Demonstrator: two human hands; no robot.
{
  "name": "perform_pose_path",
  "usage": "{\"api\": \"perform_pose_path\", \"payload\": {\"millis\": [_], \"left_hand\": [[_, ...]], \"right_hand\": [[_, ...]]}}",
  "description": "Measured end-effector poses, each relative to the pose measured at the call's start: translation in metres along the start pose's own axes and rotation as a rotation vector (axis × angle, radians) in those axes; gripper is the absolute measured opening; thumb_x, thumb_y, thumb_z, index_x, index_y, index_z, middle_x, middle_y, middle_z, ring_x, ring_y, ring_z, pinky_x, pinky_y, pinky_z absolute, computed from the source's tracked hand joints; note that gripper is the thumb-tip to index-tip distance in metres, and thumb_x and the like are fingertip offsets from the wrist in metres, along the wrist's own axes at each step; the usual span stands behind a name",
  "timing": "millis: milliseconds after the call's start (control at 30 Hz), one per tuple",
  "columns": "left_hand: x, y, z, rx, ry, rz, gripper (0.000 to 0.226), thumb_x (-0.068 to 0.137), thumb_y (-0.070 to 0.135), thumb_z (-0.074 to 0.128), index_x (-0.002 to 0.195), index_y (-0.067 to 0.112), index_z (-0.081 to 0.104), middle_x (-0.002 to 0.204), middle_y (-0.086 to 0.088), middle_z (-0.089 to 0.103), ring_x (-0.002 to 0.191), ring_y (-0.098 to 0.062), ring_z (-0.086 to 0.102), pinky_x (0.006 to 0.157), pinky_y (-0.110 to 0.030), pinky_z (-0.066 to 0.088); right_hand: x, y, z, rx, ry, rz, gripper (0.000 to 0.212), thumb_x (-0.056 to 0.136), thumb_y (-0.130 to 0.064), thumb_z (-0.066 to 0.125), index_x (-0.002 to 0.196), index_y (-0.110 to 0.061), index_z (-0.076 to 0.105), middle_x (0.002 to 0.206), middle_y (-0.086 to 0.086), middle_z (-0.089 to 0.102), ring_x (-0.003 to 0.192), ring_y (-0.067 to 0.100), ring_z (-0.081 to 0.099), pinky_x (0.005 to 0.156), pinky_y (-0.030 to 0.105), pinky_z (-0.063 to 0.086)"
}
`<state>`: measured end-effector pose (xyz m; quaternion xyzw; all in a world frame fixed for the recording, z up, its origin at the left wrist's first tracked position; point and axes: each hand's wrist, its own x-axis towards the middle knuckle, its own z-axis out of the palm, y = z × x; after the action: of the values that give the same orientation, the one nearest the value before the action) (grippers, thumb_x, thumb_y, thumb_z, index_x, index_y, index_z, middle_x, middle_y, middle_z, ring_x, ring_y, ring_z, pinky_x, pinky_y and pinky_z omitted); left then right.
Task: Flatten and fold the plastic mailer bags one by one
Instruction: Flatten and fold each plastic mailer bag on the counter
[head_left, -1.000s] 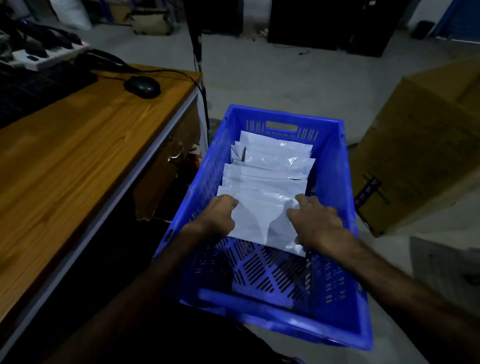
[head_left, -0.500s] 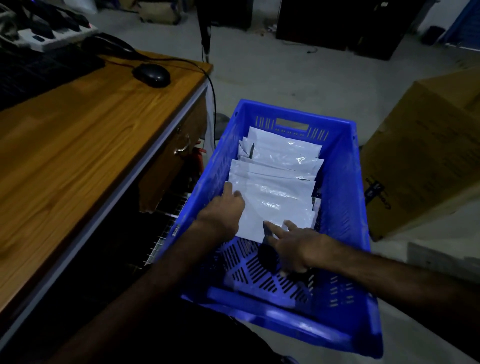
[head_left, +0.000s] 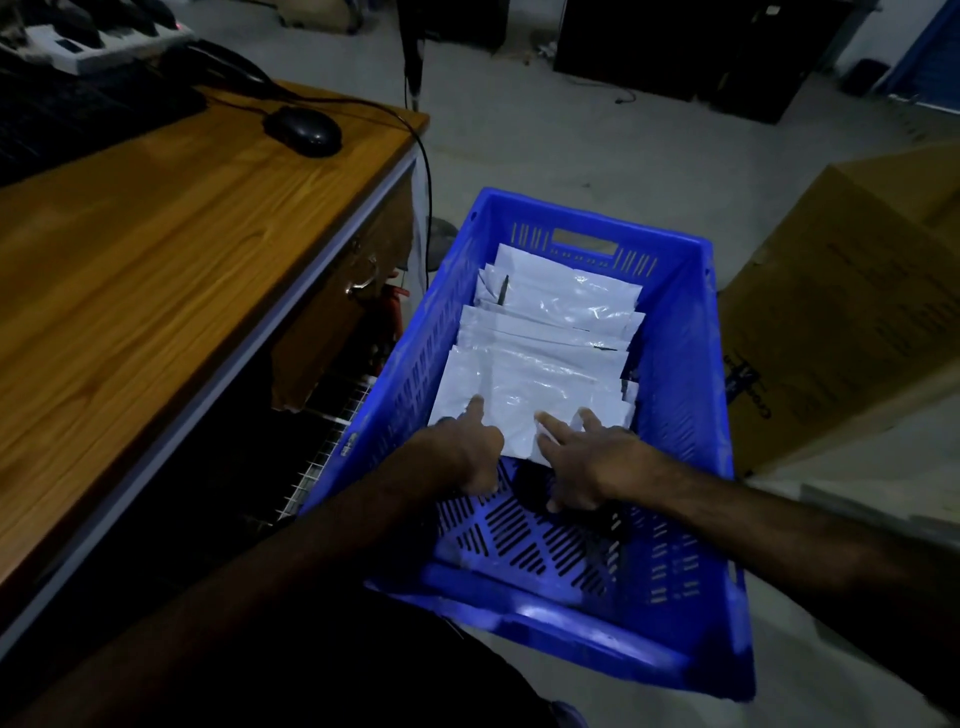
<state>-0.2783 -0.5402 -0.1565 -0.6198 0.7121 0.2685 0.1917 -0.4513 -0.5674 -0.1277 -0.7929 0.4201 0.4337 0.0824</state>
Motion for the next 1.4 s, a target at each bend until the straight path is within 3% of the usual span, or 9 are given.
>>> {"api": "perform_pose_path", "payload": {"millis": [133,400,667,767,867,967,1100,1233,1400], "left_hand": [[0.015,-0.006,-0.002,0.001,-0.007,-0.016,0.076,0.098,0.038,0.065,0.161,0.018,0.026,0.168,-0.013,-0.028,0.147,-0.054,0.028,0.117,-0.055,0.037],[0.020,-0.020,-0.004,-0.112,0.049,0.020,0.079,0.095,0.045,0.065,0.162,0.022,0.030,0.170,-0.015,-0.023,0.147,-0.041,0.038,0.116,-0.045,0.040],[-0.015,-0.005,-0.003,-0.194,0.033,0.063,0.077,0.099,0.048,0.063,0.163,0.020,0.029,0.173,-0.016,0.002,0.159,-0.027,0.015,0.123,-0.043,0.029],[-0.030,0.002,-0.007,-0.214,0.044,0.081,0.076,0.101,0.048,0.061,0.163,0.019,0.028,0.171,-0.013,0.019,0.158,-0.026,0.019,0.124,-0.042,0.027],[-0.050,0.001,-0.011,-0.294,0.096,0.080,0.074,0.099,0.049,0.064,0.161,0.022,0.034,0.165,-0.008,0.035,0.151,-0.027,0.036,0.122,-0.041,0.033],[-0.081,-0.004,-0.012,-0.481,0.267,0.092,0.067,0.097,0.049,0.067,0.156,0.029,0.044,0.160,-0.004,0.044,0.144,-0.021,0.045,0.119,-0.038,0.037],[-0.145,-0.008,-0.008,-0.651,0.721,0.186,0.046,0.099,0.038,0.068,0.143,0.031,0.060,0.137,0.010,0.061,0.122,-0.005,0.056,0.108,-0.027,0.043],[-0.213,-0.031,0.010,-0.693,1.101,0.215,0.033,0.100,0.028,0.067,0.132,0.019,0.070,0.132,0.013,0.068,0.122,0.000,0.062,0.105,-0.024,0.047],[-0.310,-0.065,0.063,-0.758,1.419,-0.052,0.030,0.096,0.019,0.067,0.125,0.014,0.073,0.127,0.009,0.072,0.119,-0.006,0.067,0.097,-0.026,0.052]], "right_hand": [[0.007,0.006,-0.007,0.022,0.000,0.008,0.101,0.096,-0.060,0.061,0.166,-0.024,-0.003,0.165,-0.009,-0.035,0.157,0.041,-0.012,0.119,0.065,0.029],[-0.001,0.010,-0.010,0.066,0.031,-0.017,0.096,0.096,-0.062,0.060,0.166,-0.021,0.007,0.168,-0.002,-0.029,0.158,0.040,-0.006,0.120,0.060,0.029],[-0.031,-0.005,0.003,0.147,0.073,-0.082,0.084,0.095,-0.064,0.058,0.161,-0.025,0.025,0.173,0.001,-0.010,0.155,0.034,0.019,0.117,0.053,0.035],[-0.046,-0.006,0.001,0.183,0.126,-0.077,0.072,0.097,-0.063,0.055,0.157,-0.028,0.034,0.173,0.001,0.008,0.147,0.030,0.037,0.109,0.048,0.042],[-0.059,-0.007,0.001,0.318,0.281,-0.066,0.052,0.099,-0.057,0.055,0.143,-0.028,0.053,0.153,0.003,0.047,0.132,0.027,0.053,0.102,0.045,0.049],[-0.069,-0.006,0.003,0.490,0.538,0.012,0.045,0.101,-0.049,0.056,0.139,-0.026,0.060,0.142,0.001,0.061,0.128,0.026,0.058,0.097,0.043,0.052],[-0.085,-0.013,-0.001,0.762,0.934,-0.032,0.038,0.101,-0.046,0.060,0.134,-0.026,0.066,0.132,-0.009,0.067,0.117,0.017,0.065,0.094,0.044,0.055],[-0.118,-0.050,-0.024,0.977,1.200,-0.361,0.024,0.104,-0.032,0.061,0.125,-0.025,0.071,0.121,-0.016,0.068,0.113,0.004,0.063,0.094,0.040,0.055],[-0.158,-0.134,-0.063,1.014,1.270,-0.766,0.023,0.101,-0.026,0.062,0.121,-0.020,0.073,0.118,-0.012,0.071,0.114,0.003,0.064,0.096,0.030,0.053]]}}
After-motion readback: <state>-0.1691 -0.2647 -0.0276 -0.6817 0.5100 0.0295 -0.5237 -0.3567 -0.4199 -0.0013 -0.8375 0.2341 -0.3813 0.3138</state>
